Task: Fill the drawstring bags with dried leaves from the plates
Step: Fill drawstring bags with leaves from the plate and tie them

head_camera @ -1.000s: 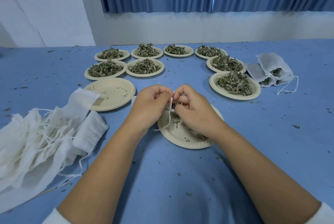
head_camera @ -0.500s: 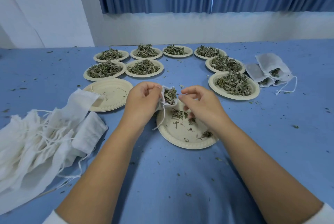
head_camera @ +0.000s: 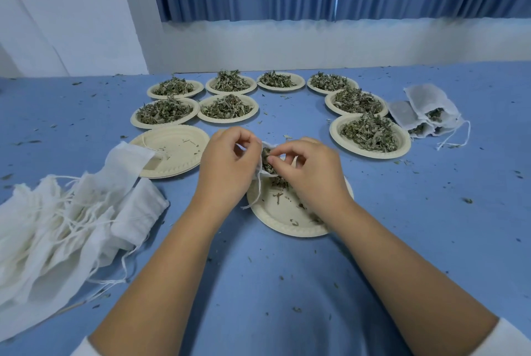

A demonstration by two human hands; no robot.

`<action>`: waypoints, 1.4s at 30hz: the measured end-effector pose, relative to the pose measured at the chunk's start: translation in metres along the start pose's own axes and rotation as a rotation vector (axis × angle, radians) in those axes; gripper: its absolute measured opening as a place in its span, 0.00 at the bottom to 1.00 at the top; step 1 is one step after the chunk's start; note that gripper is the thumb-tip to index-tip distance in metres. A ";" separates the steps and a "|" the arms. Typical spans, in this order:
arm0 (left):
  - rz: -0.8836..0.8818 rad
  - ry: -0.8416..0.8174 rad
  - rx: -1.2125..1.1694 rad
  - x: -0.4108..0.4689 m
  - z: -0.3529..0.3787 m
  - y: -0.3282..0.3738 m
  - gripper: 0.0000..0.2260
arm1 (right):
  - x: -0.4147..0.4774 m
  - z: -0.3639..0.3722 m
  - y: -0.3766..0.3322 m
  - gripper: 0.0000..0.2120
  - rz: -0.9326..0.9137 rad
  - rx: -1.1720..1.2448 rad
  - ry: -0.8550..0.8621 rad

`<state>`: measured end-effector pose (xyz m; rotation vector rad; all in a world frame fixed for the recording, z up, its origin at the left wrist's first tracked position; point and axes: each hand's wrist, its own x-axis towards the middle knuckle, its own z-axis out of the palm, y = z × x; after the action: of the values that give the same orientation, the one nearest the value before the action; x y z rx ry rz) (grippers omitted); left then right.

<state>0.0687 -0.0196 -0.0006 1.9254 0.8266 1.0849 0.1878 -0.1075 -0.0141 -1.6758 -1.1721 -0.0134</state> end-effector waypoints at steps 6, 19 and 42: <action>-0.052 -0.076 -0.089 -0.004 0.000 0.004 0.05 | -0.004 -0.002 -0.007 0.14 -0.002 -0.125 -0.253; -0.070 -0.100 -0.179 0.000 -0.004 0.005 0.06 | -0.003 -0.016 -0.019 0.20 -0.060 -0.264 -0.359; 0.126 -0.135 -0.080 -0.008 0.001 0.010 0.06 | -0.004 -0.015 -0.023 0.16 -0.145 -0.449 -0.353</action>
<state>0.0677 -0.0312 0.0045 1.9802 0.5866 1.0328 0.1779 -0.1214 0.0072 -2.0346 -1.6461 -0.0789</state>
